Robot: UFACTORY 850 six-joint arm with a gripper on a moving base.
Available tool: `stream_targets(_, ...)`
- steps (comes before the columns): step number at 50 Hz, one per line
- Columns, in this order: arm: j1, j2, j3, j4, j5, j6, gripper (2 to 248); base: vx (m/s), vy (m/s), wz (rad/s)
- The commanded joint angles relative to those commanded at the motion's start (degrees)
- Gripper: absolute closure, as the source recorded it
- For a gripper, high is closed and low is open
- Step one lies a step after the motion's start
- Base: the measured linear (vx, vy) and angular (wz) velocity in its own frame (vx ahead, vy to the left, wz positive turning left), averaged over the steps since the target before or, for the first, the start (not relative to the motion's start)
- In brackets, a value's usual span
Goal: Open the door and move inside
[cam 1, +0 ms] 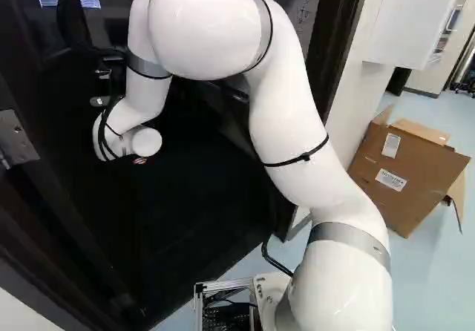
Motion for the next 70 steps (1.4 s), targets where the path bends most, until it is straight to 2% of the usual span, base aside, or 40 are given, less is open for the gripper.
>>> stream_targets(27, 2.4, 0.6, 0.8, -2.6, 0.0, 0.0, 3, 0.0, 0.0, 0.0)
stream_targets(58, 3.9, 2.7, 3.6, -8.2, 0.0, 0.0, 3, 0.0, 0.0, 0.0)
stream_targets(70, 4.3, 3.2, 4.2, -9.1, 0.0, 0.0, 3, 0.0, 0.0, 0.0)
